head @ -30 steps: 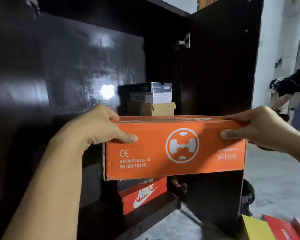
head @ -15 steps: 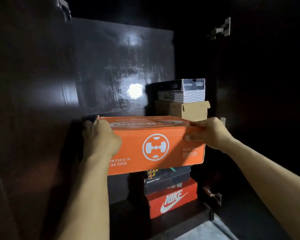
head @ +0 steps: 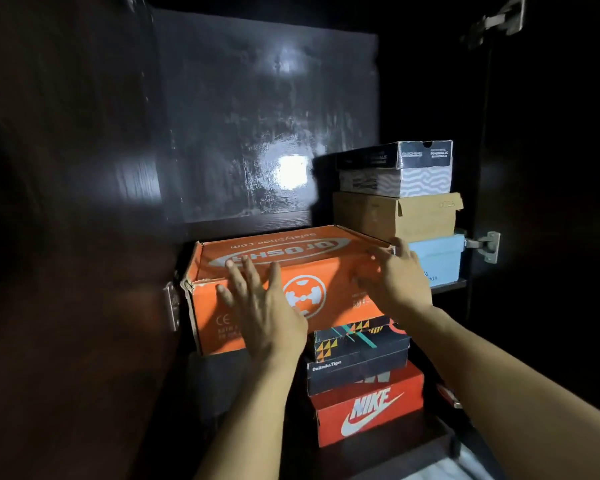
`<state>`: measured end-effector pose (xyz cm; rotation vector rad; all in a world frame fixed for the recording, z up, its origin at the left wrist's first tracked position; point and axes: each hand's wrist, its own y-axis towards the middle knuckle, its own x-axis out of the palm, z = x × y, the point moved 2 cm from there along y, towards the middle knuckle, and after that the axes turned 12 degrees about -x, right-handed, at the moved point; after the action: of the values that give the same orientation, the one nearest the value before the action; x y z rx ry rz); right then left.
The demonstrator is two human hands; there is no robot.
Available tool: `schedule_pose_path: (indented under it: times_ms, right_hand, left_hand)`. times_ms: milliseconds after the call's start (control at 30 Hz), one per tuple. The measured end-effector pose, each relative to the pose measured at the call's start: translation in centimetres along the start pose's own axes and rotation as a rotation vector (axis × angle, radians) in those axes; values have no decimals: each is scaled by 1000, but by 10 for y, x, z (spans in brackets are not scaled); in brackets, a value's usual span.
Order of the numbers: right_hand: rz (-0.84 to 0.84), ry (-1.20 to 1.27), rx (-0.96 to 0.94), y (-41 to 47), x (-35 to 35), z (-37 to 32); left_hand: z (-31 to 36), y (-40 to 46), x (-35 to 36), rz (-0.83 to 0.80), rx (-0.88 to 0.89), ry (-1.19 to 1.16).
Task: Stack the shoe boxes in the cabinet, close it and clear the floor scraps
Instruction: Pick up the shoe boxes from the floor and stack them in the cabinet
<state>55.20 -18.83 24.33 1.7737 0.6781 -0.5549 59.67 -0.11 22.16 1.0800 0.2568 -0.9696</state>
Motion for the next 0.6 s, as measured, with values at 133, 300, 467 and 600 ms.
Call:
schedule_pose_path:
  times_ms: [133, 300, 467, 600]
  right_hand:
    - [-40, -165, -177, 3, 29, -14]
    - [-233, -143, -136, 13, 62, -8]
    - [-386, -145, -122, 33, 58, -12]
    - [-488, -125, -141, 45, 61, -12]
  left_hand:
    - [-8, 21, 19, 24, -5, 84]
    - [-16, 33, 42, 14, -13, 132]
    - [-21, 48, 50, -51, -9, 169]
    - [-28, 64, 51, -161, 10, 173]
